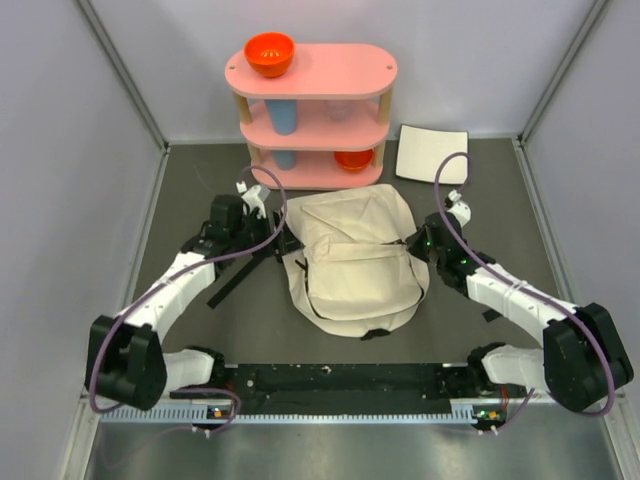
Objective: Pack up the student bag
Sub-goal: Zip the student bag at the center of the board.
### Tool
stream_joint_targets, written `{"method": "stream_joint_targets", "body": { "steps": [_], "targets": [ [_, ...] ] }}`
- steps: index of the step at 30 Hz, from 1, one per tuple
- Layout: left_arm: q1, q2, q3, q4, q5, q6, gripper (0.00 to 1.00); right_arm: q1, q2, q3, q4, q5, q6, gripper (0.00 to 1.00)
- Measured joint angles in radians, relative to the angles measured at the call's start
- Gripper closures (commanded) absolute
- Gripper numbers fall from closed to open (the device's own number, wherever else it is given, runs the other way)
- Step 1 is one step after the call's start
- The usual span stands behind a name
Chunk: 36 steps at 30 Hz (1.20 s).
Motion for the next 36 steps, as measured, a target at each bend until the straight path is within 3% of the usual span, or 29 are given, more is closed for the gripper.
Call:
{"method": "stream_joint_targets", "body": {
  "steps": [4,7,14,24,27,31,36],
  "targets": [
    [-0.009,-0.109,0.062,-0.034,-0.034,0.032,0.21,-0.006,-0.002,-0.006,0.018,-0.045,-0.001,1.0],
    [-0.076,-0.101,0.157,-0.031,-0.053,0.074,0.2,-0.009,-0.002,-0.006,0.035,-0.081,-0.007,1.0],
    [-0.373,0.13,0.338,0.007,-0.064,0.201,0.21,-0.015,-0.003,0.003,0.039,-0.15,-0.019,1.0],
    [-0.415,0.408,0.432,-0.014,-0.071,0.343,0.22,-0.018,-0.017,0.016,0.027,-0.204,-0.031,1.0],
    [-0.425,0.433,0.467,-0.014,-0.075,0.367,0.29,-0.018,-0.021,0.021,0.025,-0.217,-0.035,1.0],
    [-0.435,0.455,0.479,-0.018,-0.075,0.393,0.49,-0.018,-0.023,0.03,0.025,-0.227,-0.037,1.0],
    [-0.441,0.466,0.467,-0.02,-0.078,0.398,0.63,-0.018,-0.023,0.035,0.029,-0.242,-0.036,1.0]
  ]
}}
